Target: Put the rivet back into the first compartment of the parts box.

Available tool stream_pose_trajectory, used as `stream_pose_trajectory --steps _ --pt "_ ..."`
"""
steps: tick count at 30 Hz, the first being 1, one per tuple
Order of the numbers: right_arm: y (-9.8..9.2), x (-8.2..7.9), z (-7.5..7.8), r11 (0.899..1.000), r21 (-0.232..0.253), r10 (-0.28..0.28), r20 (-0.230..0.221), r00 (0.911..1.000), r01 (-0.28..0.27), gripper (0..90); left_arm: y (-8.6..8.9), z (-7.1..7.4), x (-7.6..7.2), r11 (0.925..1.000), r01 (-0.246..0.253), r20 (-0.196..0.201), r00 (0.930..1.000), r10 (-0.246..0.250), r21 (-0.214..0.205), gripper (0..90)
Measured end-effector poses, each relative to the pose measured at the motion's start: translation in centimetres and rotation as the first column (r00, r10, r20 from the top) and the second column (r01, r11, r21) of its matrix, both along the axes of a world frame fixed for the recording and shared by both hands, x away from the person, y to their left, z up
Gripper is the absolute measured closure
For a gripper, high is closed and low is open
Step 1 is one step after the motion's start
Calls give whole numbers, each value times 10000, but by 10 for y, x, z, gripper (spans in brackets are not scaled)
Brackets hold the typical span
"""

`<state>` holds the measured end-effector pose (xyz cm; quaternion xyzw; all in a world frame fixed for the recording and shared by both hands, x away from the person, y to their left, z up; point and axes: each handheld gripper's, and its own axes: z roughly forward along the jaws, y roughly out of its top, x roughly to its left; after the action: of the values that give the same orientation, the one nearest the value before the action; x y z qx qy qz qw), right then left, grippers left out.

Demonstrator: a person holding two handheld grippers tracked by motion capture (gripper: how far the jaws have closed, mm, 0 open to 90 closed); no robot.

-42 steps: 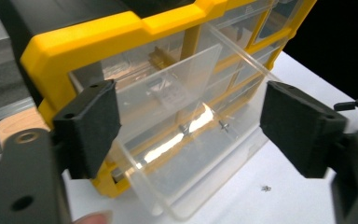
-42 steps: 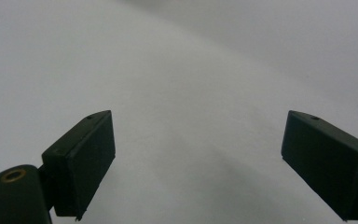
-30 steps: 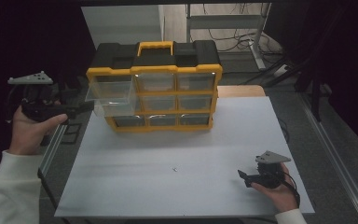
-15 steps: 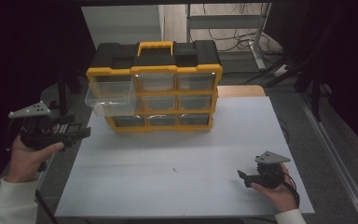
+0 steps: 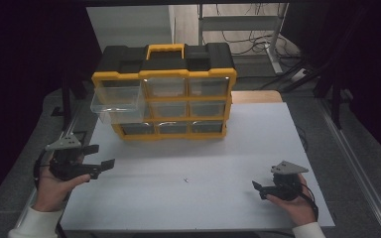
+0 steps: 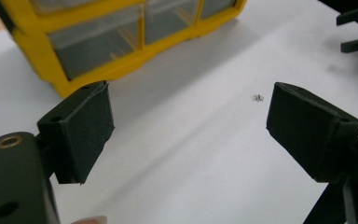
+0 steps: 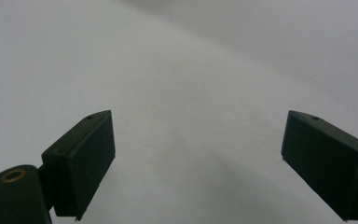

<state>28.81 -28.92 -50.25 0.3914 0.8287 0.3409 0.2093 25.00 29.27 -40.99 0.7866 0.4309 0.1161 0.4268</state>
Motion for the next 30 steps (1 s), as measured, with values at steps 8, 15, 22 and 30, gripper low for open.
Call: stream_pose_trajectory --steps 8,15,22,30 --pt "0 0 0 10000 -7 1 43 10000 -1 100 -26 -20 7 9987 343 -291 9990 -332 369 161" --pt "0 0 -1 10000 -30 30 26 10000 -30 100 -47 -30 13 9954 700 -494 9965 -669 658 168" --pt "0 0 -1 10000 -7 31 19 10000 -31 100 -75 -41 23 9864 1413 -664 9885 -1360 837 168" --pt "-1 0 -1 10000 20 26 -3 10000 -26 101 -115 -52 36 9703 2177 -979 9733 -2076 1060 178"
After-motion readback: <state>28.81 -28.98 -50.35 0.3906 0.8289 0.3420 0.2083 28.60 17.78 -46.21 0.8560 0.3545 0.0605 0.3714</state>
